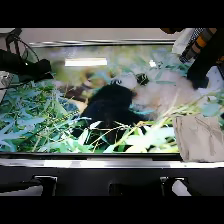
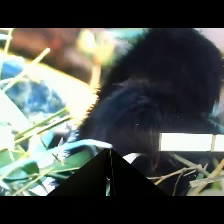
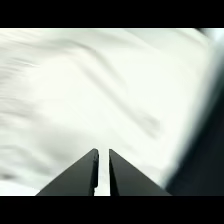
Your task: Fold the clothes and pants, and hang the long-sleeved shirts on hangers.
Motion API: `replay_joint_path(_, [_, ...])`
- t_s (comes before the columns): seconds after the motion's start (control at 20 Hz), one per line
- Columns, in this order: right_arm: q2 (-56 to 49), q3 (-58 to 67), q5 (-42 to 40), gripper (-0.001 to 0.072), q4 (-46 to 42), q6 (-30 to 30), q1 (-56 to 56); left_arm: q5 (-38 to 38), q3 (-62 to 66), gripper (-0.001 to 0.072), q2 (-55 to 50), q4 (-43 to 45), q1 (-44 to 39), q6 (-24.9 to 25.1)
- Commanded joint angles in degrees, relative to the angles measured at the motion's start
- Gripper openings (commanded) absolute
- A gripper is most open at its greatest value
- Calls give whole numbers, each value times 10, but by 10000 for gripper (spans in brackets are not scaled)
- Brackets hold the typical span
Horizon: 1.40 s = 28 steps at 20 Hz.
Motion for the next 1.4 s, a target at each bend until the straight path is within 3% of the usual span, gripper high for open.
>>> replay_joint_path(0.0, [13,47,-94,109,215,-127,89,-15,0,13,0,0,-21,62])
replay_joint_path(0.1, [13,46,-75,39,215,-141,192,-17,-18,13,10,7,-46,85])
replay_joint_path(0.3, [14,46,-47,39,212,-133,380,17,-177,12,108,15,-86,83])
replay_joint_path(0.45, [14,46,-20,39,198,-132,462,71,-267,14,205,15,-92,82])
replay_joint_path(0.7, [14,46,-11,39,171,-138,487,67,-278,17,267,56,-91,82])
replay_joint_path(1.35, [14,46,-12,40,169,-139,487,68,-278,17,262,55,-92,82])
